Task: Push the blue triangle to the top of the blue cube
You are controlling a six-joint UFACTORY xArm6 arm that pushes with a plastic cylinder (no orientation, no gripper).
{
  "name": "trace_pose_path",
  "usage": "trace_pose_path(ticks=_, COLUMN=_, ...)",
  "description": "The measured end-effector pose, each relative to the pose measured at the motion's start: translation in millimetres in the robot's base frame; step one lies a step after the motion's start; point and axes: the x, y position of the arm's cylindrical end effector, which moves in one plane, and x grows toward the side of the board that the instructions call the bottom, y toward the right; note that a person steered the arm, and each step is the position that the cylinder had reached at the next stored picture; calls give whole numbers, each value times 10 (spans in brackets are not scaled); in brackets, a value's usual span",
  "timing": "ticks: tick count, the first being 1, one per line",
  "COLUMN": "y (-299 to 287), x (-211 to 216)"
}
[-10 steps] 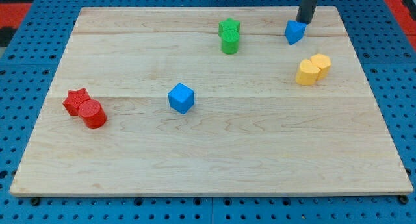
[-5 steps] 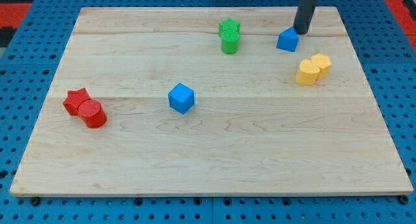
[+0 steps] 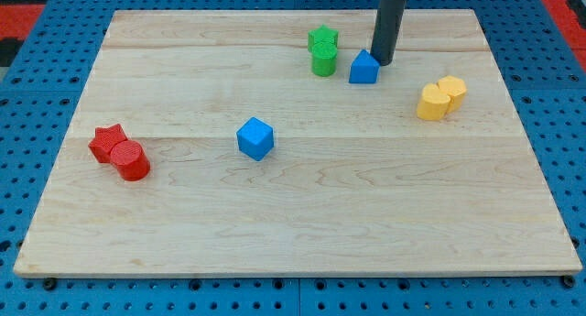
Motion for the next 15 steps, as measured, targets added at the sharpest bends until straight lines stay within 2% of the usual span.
trace_pose_path(ticks=2, y=-505, x=14)
trace_pose_path(ticks=5, y=-606, x=446)
trace_pose_path(ticks=6, y=-281, x=41)
trace_pose_path(ticks=7, y=168, x=-83)
trace_pose_path(ticks=8, y=271, x=187)
trace_pose_path(ticks=11, y=-557, x=828)
trace_pose_path(ticks=13, y=-1307, x=1078)
trace_pose_path(ticks=15, y=-1426, x=1189)
